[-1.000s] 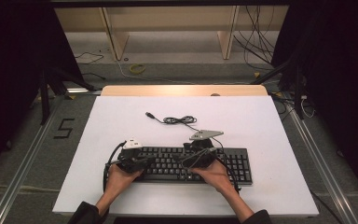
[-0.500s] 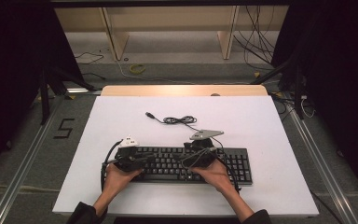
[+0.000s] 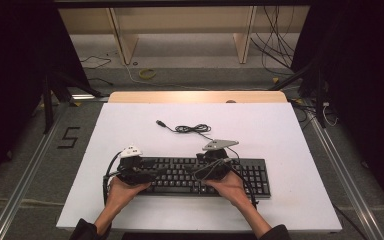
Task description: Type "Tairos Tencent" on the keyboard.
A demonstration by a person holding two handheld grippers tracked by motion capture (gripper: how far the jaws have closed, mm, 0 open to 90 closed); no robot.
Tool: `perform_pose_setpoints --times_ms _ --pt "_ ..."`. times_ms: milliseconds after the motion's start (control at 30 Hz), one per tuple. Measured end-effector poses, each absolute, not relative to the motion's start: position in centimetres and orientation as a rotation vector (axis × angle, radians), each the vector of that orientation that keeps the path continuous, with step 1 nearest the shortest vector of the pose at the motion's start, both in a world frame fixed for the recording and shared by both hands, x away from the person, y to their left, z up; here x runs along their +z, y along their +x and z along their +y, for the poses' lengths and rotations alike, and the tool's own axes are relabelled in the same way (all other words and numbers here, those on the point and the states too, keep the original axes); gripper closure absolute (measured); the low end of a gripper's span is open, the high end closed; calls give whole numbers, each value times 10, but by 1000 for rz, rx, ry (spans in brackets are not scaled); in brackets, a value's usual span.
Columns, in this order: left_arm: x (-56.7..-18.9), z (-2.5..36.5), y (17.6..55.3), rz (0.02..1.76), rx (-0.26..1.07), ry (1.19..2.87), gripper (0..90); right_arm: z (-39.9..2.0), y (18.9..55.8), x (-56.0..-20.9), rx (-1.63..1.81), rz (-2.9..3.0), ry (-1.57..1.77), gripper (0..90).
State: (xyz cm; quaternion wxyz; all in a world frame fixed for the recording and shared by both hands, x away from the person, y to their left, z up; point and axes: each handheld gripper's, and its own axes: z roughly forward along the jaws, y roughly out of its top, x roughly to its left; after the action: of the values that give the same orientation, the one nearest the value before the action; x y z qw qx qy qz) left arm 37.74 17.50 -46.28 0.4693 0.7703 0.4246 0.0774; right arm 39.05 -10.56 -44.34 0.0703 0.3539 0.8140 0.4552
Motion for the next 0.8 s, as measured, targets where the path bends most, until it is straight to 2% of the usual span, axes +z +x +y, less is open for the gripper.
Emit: perform_pose_setpoints --times_ms 167,500,700,733,800 --pt "-461 180 374 1022 186 1859 330 -106 391 -444 1367 2447 1067 371" --pt "-456 188 368 1007 186 1830 306 -106 391 -445 1364 2441 1061 448" --pt "-456 194 366 1019 190 1826 307 -106 392 -448 1326 2450 1051 585" --pt "-457 195 366 1020 189 1826 307 -106 392 -448 1326 2450 1051 585" --pt "-457 197 366 1022 184 1818 304 -105 392 -450 1315 2458 1038 658"
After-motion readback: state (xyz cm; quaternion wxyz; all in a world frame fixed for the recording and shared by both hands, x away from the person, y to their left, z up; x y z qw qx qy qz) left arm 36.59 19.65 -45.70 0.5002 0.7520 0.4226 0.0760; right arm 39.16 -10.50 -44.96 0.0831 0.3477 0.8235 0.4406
